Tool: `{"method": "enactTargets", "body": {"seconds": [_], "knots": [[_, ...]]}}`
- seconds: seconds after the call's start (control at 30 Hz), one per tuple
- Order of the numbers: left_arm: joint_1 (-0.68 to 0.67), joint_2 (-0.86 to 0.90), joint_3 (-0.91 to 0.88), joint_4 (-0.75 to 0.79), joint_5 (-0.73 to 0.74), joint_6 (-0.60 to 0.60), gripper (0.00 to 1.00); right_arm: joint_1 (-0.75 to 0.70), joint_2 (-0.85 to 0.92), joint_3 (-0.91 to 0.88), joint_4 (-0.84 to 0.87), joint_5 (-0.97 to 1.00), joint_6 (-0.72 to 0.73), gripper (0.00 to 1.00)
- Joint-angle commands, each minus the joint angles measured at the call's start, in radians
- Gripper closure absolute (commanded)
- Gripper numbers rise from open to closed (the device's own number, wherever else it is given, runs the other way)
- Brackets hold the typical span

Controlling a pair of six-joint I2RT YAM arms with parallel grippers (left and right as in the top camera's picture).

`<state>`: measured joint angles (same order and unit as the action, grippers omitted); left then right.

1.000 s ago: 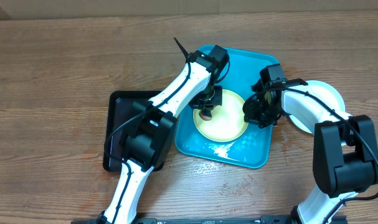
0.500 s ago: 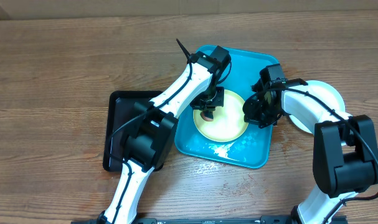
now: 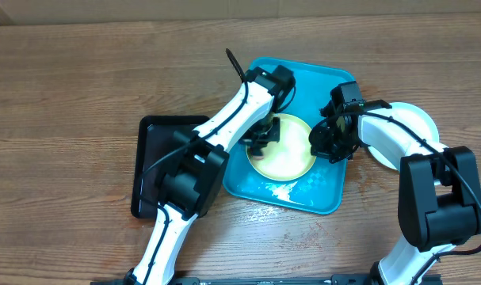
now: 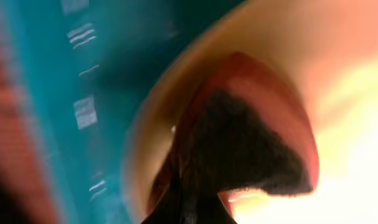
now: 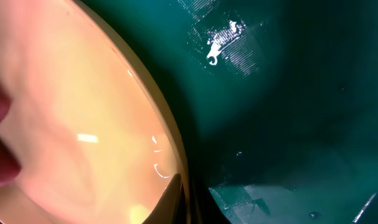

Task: Clean dirty plates on tray and stack at the side
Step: 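Scrub the yellow plate with the sponge while the right gripper holds it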

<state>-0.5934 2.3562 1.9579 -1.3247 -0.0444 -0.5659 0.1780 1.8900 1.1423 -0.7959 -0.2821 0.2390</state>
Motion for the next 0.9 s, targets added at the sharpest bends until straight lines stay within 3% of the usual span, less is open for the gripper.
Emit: {"method": "enactTargets", "body": {"seconds": [0.0, 0.17, 0.37, 0.47, 0.63, 0.87], "knots": [[0.047, -0.023, -0.006, -0.058, -0.224, -0.056, 0.96, -0.007, 0.036, -0.024, -0.015, 0.087, -0.004, 0.96], [0.077, -0.023, -0.007, -0.010, -0.119, -0.034, 0.96, -0.007, 0.036, -0.024, -0.014, 0.086, -0.004, 0.96], [0.047, -0.022, -0.032, 0.240, 0.366, 0.092, 0.96, -0.007, 0.036, -0.024, -0.012, 0.087, -0.004, 0.96], [0.017, -0.022, -0.084, 0.341, 0.496, 0.088, 0.96, -0.007, 0.036, -0.024, -0.013, 0.086, -0.004, 0.96], [-0.026, -0.022, -0.174, 0.404, 0.605, 0.084, 0.96, -0.007, 0.036, -0.024, -0.014, 0.086, -0.004, 0.96], [-0.019, -0.023, -0.188, 0.263, 0.606, 0.138, 0.96, -0.007, 0.036, -0.024, -0.018, 0.086, -0.004, 0.96]]}}
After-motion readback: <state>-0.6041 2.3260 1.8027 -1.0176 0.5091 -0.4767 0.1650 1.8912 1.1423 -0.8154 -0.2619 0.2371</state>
